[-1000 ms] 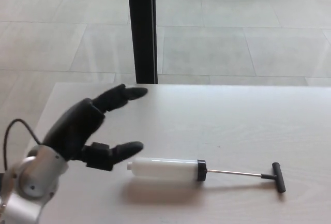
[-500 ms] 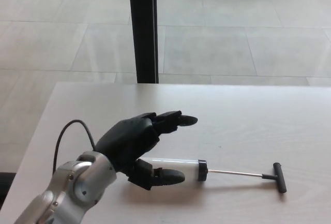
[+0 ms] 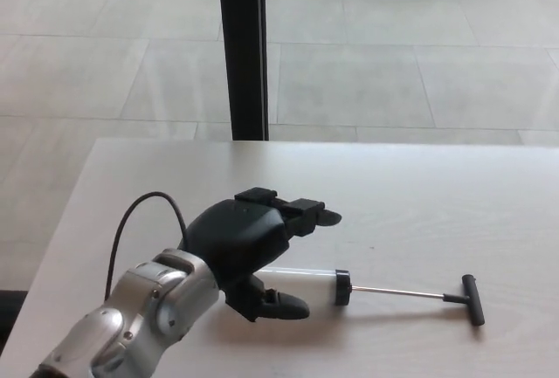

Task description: The robot uses its left hand to lift the air pump kept on the middle of the desk and use the right hand to compress the handle

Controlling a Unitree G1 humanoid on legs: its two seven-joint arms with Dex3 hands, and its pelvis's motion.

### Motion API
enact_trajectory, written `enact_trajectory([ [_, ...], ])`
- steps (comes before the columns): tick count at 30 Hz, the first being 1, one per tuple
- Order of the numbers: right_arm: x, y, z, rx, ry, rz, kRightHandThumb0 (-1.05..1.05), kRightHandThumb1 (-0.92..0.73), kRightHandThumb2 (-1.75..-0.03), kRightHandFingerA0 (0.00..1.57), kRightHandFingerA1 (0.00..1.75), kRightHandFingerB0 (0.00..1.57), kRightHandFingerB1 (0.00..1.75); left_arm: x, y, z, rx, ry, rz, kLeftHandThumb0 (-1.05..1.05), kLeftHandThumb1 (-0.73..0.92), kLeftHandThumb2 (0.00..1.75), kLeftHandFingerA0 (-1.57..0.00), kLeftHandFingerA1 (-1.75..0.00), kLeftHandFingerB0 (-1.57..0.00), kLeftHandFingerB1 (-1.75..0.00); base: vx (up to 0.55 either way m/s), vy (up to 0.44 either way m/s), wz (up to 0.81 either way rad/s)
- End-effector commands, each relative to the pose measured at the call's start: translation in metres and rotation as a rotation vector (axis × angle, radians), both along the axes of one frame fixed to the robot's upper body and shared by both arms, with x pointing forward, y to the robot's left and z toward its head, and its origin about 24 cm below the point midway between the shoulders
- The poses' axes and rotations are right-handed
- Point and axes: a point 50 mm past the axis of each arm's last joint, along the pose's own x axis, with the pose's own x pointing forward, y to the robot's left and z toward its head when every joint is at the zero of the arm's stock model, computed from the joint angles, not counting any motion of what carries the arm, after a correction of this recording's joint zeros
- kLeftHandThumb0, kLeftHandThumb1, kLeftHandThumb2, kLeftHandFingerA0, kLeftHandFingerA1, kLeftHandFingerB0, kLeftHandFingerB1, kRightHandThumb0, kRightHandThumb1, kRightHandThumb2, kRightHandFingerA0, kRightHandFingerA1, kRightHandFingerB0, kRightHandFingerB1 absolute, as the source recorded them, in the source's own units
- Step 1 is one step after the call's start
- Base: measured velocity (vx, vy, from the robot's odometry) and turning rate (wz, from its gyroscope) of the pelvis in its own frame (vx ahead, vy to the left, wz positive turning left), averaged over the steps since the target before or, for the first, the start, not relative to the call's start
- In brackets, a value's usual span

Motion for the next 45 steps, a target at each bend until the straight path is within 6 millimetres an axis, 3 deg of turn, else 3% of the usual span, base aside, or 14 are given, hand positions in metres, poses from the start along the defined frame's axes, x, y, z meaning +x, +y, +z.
enact_trajectory([
  [1, 0.002, -0.009, 0.009, -0.041, -0.011, -0.004, -0.64, -0.71, -0.63, 0.2, 0.35, 0.2, 0.27, 0.015, 0.001, -0.003, 0.088, -0.098, 0.131, -0.79, 0.63, 0.59, -0.07, -0.58, -0.25, -0.42, 0.0, 0.0, 0.0],
  [2, 0.002, -0.009, 0.009, -0.042, -0.015, 0.0, -0.65, -0.7, -0.61, 0.18, 0.35, 0.2, 0.28, 0.015, -0.001, -0.003, 0.074, -0.088, 0.142, -0.78, 0.62, 0.59, -0.07, -0.57, -0.24, -0.43, 0.0, 0.0, 0.0],
  [3, 0.003, -0.009, 0.01, -0.045, -0.018, 0.002, -0.64, -0.7, -0.61, 0.18, 0.35, 0.2, 0.28, 0.016, -0.004, -0.003, 0.04, -0.066, 0.16, -0.77, 0.46, 0.89, -0.05, -0.54, -0.19, -0.51, 0.0, 0.0, 0.0],
  [6, 0.005, -0.009, 0.012, -0.043, -0.023, 0.01, -0.64, -0.7, -0.61, 0.17, 0.35, 0.19, 0.27, 0.015, -0.011, -0.007, -0.13, -0.03, 0.234, -0.77, 0.45, 0.88, -0.07, -0.57, -0.2, -0.52, 0.0, 0.0, 0.0],
  [8, 0.005, -0.009, 0.011, -0.043, -0.018, 0.008, -0.63, -0.72, -0.64, 0.18, 0.35, 0.19, 0.28, 0.014, -0.014, -0.01, -0.181, -0.027, 0.246, -0.75, 0.58, 0.58, -0.11, -0.59, -0.27, -0.42, 0.0, 0.0, 0.0],
  [9, 0.006, -0.008, 0.01, -0.041, -0.026, 0.004, -0.62, -0.69, -0.61, 0.18, 0.35, 0.2, 0.28, 0.014, -0.015, -0.011, -0.19, 0.002, 0.257, -0.76, 0.46, 0.88, -0.05, -0.57, -0.17, -0.51, 0.0, 0.0, 0.0],
  [25, 0.014, -0.005, 0.008, -0.045, -0.046, 0.011, -0.64, -0.68, -0.6, 0.15, 0.34, 0.22, 0.28, 0.002, -0.019, -0.035, -0.15, 0.066, 0.283, -0.77, 0.47, 0.9, -0.05, -0.55, -0.14, -0.48, 0.0, 0.0, 0.0],
  [28, 0.016, -0.006, 0.01, -0.039, -0.059, 0.006, -0.64, -0.68, -0.61, 0.19, 0.35, 0.21, 0.28, 0.001, -0.016, -0.034, -0.122, 0.065, 0.301, -0.76, 0.45, 0.89, -0.05, -0.54, -0.15, -0.48, 0.0, 0.0, 0.0],
  [29, 0.016, -0.006, 0.009, -0.039, -0.059, 0.009, -0.61, -0.68, -0.61, 0.19, 0.35, 0.2, 0.28, 0.001, -0.014, -0.035, -0.105, 0.063, 0.309, -0.75, 0.6, 0.58, -0.08, -0.55, -0.23, -0.37, 0.0, 0.0, 0.0],
  [31, 0.017, -0.006, 0.01, -0.052, -0.047, 0.013, -0.6, -0.68, -0.61, 0.21, 0.35, 0.21, 0.28, 0.002, -0.014, -0.036, -0.09, 0.078, 0.332, -0.71, 0.42, 0.85, -0.08, -0.56, -0.17, -0.48, 0.0, 0.0, 0.0],
  [36, 0.021, -0.005, 0.01, -0.05, -0.064, 0.015, -0.58, -0.66, -0.6, 0.22, 0.37, 0.21, 0.28, 0.002, -0.015, -0.039, -0.068, 0.101, 0.376, -0.63, 0.4, 0.8, -0.16, -0.59, -0.21, -0.47, 0.0, 0.0, 0.0],
  [38, 0.021, -0.004, 0.009, -0.061, -0.051, 0.021, -0.57, -0.67, -0.62, 0.25, 0.38, 0.21, 0.28, 0.001, -0.016, -0.04, -0.04, 0.099, 0.399, -0.57, 0.52, 0.56, -0.2, -0.61, -0.31, -0.35, 0.0, 0.0, 0.0],
  [39, 0.021, -0.004, 0.009, -0.065, -0.045, 0.021, -0.61, -0.53, -0.82, 0.22, 0.47, 0.16, 0.4, 0.001, -0.017, -0.042, -0.015, 0.089, 0.416, -0.54, 0.5, 0.55, -0.23, -0.65, -0.33, -0.36, 0.0, 0.0, 0.0],
  [45, 0.021, -0.002, 0.009, -0.086, -0.052, 0.017, -0.46, -0.68, -0.61, 0.31, 0.42, 0.23, 0.29, 0.005, -0.02, -0.045, 0.033, 0.099, 0.46, -0.51, 0.51, 0.54, -0.2, -0.87, -0.31, -0.35, 0.0, 0.0, 0.0],
])
